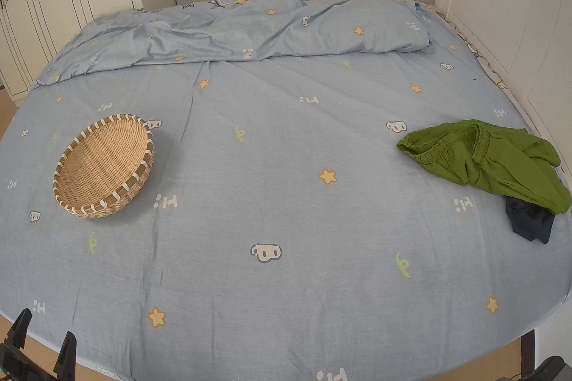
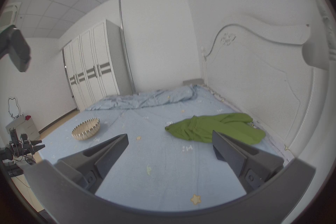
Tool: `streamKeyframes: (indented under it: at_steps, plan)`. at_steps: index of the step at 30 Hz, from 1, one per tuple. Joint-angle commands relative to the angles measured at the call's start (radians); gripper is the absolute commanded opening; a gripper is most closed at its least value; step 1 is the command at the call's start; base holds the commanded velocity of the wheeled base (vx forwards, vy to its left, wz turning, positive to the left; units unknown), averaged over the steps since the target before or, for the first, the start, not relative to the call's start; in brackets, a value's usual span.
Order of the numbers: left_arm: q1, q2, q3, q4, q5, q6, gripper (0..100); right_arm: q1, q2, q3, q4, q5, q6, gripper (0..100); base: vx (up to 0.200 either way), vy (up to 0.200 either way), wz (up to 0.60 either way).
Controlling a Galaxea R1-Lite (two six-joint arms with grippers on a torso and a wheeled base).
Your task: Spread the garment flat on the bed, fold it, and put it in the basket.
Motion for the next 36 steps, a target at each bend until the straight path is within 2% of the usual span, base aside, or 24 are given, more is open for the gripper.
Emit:
streamKeyframes:
  at_steps: [1,4,7,8,11,13,16,18,21,24,28,33,36]
  plan:
    - [0.0,-0.004,0.018,0.0,0.0,0.001,100,-0.019,0.454,-0.13,-0.005,-0.009,-0.039,100,0.0,0.0,0.0]
    - [0.0,-0.004,0.018,0.0,0.0,0.001,100,-0.104,0.612,-0.206,-0.007,-0.012,-0.045,100,0.0,0.0,0.0]
    - [0.0,-0.004,0.018,0.0,0.0,-0.001,100,-0.145,0.754,-0.291,-0.01,-0.024,-0.056,100,0.0,0.0,0.0]
    - [0.0,-0.004,0.018,0.0,0.0,-0.001,100,-0.145,0.754,-0.291,-0.01,-0.024,-0.056,100,0.0,0.0,0.0]
    - [0.0,-0.004,0.018,0.0,0.0,0.001,100,-0.138,0.885,-0.401,-0.012,-0.127,-0.057,100,0.0,0.0,0.0]
    - [0.0,-0.004,0.018,0.0,0.0,0.001,100,-0.138,0.974,-0.465,-0.013,-0.173,-0.056,100,0.0,0.0,0.0]
    - [0.0,-0.004,0.018,0.0,0.0,-0.001,100,-0.133,1.069,-0.53,-0.015,-0.215,-0.048,100,0.0,0.0,0.0]
    - [0.0,-0.004,0.018,0.0,0.001,-0.001,100,-0.111,1.139,-0.59,-0.015,-0.268,-0.042,100,0.0,0.0,0.0]
    - [0.0,-0.004,0.018,0.0,0.0,0.001,100,-0.092,1.195,-0.627,-0.025,-0.299,-0.028,100,0.0,0.0,0.0]
    - [0.0,-0.004,0.018,0.0,0.0,-0.001,100,-0.072,1.339,-0.694,-0.111,-0.397,-0.011,100,0.0,0.0,0.0]
    - [0.0,-0.004,0.018,0.0,0.0,-0.001,100,-0.053,1.415,-0.742,-0.182,-0.417,-0.024,100,0.0,0.0,0.0]
    - [0.0,-0.004,0.018,0.0,0.001,0.001,100,-0.046,1.5,-0.852,-0.182,-0.472,-0.025,100,0.0,0.0,0.0]
    - [0.0,-0.004,0.018,0.0,0.0,-0.001,100,-0.049,1.52,-0.901,-0.174,-0.482,-0.034,100,0.0,0.0,0.0]
